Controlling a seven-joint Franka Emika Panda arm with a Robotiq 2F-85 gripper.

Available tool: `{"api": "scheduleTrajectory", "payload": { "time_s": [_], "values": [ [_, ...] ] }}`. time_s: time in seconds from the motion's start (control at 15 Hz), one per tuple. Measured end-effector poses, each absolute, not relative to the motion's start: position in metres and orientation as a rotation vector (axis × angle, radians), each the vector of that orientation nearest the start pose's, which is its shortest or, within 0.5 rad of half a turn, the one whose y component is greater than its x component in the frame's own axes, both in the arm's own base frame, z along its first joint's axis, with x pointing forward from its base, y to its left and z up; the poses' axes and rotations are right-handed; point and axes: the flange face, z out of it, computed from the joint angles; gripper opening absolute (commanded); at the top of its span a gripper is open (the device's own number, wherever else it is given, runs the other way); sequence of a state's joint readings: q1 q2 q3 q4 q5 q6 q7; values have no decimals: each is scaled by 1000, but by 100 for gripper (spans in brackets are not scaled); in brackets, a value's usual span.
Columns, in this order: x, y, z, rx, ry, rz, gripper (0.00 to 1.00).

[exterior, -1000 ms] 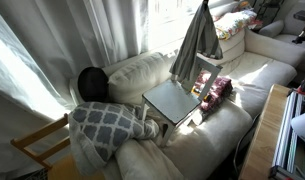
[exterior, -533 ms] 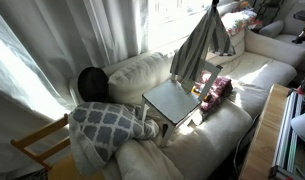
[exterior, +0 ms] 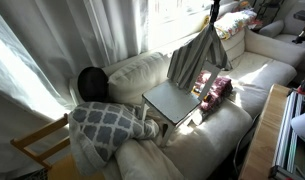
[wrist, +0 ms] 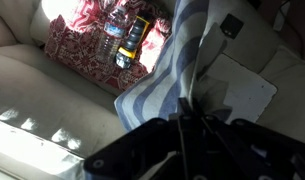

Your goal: Put the towel on the chair

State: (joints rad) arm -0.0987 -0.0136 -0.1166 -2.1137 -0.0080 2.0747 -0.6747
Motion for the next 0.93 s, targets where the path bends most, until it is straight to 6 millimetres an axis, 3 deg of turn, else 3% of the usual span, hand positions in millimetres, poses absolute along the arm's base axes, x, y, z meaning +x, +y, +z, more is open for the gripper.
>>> {"api": "scheduleTrajectory", "payload": {
  "time_s": [0.33,0.93],
  "values": [
    [532,-108,383,-3035,-772,-23,1],
    [524,-115,333,-2993,-877,156,1]
  ]
}}
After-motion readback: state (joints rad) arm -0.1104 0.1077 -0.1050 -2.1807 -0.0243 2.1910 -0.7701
